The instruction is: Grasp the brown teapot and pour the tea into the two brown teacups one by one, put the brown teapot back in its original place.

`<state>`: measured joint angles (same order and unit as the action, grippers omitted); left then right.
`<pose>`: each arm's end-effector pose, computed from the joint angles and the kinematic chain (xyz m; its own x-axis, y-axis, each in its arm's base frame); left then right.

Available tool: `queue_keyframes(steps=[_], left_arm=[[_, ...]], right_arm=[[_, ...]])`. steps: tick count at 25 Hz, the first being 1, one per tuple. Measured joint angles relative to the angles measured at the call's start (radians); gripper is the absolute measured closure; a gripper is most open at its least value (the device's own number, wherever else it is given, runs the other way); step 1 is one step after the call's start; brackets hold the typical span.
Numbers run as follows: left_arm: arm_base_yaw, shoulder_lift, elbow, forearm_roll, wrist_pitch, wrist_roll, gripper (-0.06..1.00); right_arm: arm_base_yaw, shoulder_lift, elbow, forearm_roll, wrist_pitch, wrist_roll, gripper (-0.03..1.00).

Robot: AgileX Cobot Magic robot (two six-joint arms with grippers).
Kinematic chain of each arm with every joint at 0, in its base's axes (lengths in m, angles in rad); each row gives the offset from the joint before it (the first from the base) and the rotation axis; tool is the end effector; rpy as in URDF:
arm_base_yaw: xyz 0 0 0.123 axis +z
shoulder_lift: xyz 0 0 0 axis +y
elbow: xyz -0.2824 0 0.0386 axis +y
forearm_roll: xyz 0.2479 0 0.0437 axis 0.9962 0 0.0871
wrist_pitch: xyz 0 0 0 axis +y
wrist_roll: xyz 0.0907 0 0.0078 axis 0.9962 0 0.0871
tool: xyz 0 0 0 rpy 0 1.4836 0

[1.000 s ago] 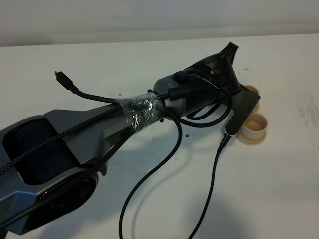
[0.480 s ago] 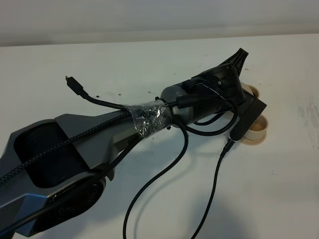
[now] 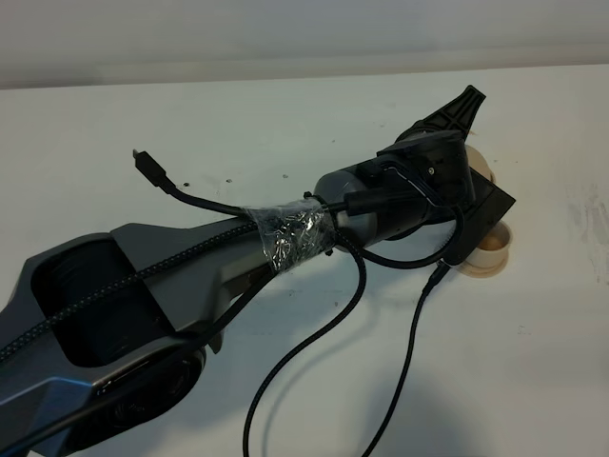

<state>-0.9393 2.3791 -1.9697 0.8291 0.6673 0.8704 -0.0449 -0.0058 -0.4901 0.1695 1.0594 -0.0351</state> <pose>0.3473 -0.4043 0.1728 0.5363 0.7740 0.3366 0.4237 -0.5918 0.6858 -0.0046 0.0136 0.2755 -0.4562 0.0685 -0.8872 -0.0646 0.9919 0.1097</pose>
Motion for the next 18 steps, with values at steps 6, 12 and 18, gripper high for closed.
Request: queue_keyframes(steps=[6, 12, 18], left_arm=[[0.0, 0.0, 0.0, 0.027, -0.002, -0.004, 0.84], [0.0, 0.0, 0.0, 0.041, -0.015, -0.004, 0.84], [-0.003, 0.015, 0.0, 0.074, -0.034, -0.004, 0.84]], right_arm=[[0.0, 0.0, 0.0, 0.0, 0.0, 0.0, 0.43], [0.0, 0.0, 0.0, 0.0, 0.0, 0.0, 0.43], [0.0, 0.0, 0.0, 0.0, 0.0, 0.0, 0.43]])
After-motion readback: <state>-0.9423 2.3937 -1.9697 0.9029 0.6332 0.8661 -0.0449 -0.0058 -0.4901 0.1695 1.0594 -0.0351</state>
